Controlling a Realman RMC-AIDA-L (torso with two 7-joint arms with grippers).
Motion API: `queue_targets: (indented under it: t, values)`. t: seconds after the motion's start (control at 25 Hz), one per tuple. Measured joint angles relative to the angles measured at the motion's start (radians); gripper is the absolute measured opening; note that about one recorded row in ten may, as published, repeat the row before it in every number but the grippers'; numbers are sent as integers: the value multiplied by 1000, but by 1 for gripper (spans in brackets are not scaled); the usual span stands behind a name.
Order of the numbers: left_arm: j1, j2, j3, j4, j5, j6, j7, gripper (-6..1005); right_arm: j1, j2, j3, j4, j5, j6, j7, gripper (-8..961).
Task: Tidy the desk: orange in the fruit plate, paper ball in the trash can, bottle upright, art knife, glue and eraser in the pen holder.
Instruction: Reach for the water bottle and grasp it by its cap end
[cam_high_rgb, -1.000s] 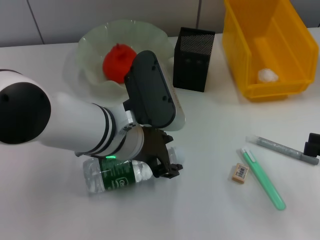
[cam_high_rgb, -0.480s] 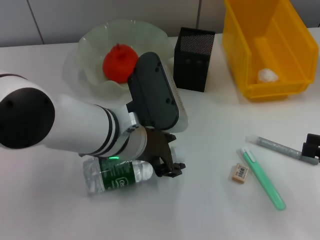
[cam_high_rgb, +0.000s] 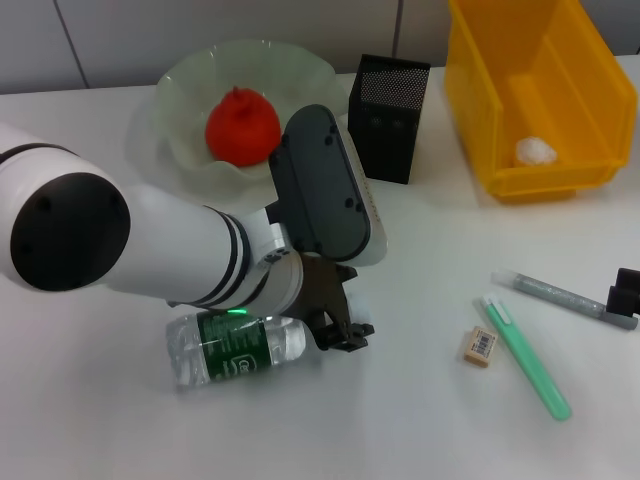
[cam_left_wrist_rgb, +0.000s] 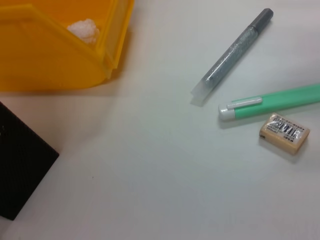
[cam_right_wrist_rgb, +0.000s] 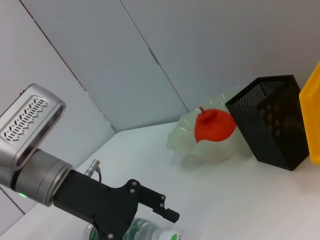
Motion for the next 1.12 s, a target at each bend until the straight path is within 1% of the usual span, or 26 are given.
queue_targets:
  t: [0.48, 1.12]
  values:
    - [-3, 0, 30, 35, -6, 50, -1, 597, 4, 0, 0, 0, 2, 2, -3, 503]
    - [-3, 0, 32, 44, -2, 59, -1, 592, 8, -2, 1, 17, 8, 8, -14, 501]
